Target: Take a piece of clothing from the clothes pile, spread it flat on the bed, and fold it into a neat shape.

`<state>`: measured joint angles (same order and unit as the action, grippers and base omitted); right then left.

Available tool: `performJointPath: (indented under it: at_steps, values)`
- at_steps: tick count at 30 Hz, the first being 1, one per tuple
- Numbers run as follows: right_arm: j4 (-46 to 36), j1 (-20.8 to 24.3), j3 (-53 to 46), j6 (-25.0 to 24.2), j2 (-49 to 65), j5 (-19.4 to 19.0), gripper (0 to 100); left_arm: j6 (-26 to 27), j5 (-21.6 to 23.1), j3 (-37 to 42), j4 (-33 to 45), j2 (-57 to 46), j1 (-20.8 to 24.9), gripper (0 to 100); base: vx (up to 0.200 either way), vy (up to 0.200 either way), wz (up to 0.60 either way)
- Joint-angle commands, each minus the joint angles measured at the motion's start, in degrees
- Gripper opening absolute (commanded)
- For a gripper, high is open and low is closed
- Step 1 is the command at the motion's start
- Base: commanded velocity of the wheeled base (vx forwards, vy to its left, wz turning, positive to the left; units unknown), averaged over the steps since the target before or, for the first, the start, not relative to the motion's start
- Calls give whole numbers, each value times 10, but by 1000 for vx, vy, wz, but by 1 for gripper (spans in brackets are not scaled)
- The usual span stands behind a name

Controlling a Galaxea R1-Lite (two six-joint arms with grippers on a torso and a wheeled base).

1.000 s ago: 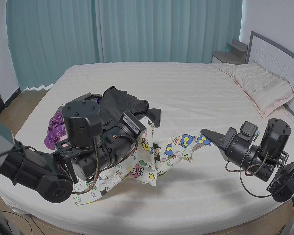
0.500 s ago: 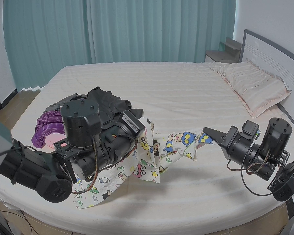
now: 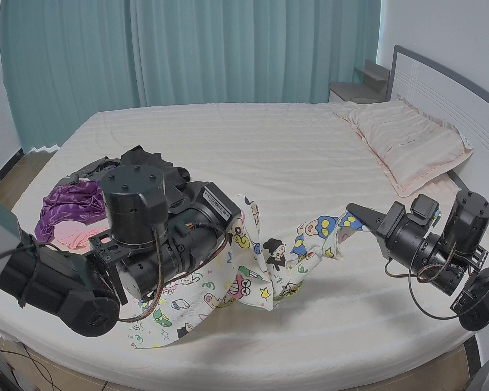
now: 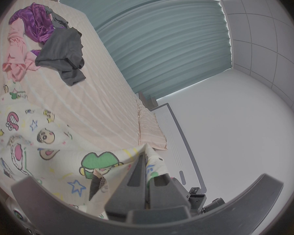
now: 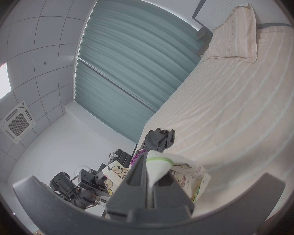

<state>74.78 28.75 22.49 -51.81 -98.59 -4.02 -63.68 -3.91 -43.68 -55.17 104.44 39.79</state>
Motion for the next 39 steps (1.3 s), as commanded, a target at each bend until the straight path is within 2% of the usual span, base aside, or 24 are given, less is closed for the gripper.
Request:
performJointPath:
  at_steps: [1,7,16,21,26,36,39]
  values:
    - [-1,-8,0,0,14,-1,0,1,0,0,0,-1,-1,0,0,-200,0]
    - [-1,-11,-2,0,11,-1,0,1,0,-3,0,1,0,0,0,-200,0]
    - [-8,-31,-10,6,42,-2,0,2,-1,5,2,-11,-2,0,0,0,0]
    - [-10,-30,-25,7,81,-5,0,4,-22,23,4,-35,0,0,-200,0,0]
    - [-11,-26,-46,10,120,-5,0,35,-36,53,3,-74,1,0,-200,0,0]
    - [-12,3,-84,61,198,-5,0,61,-40,103,8,-177,5,0,-200,0,0]
    - [-11,10,-95,102,227,-4,0,74,-64,114,11,-203,6,0,-200,0,0]
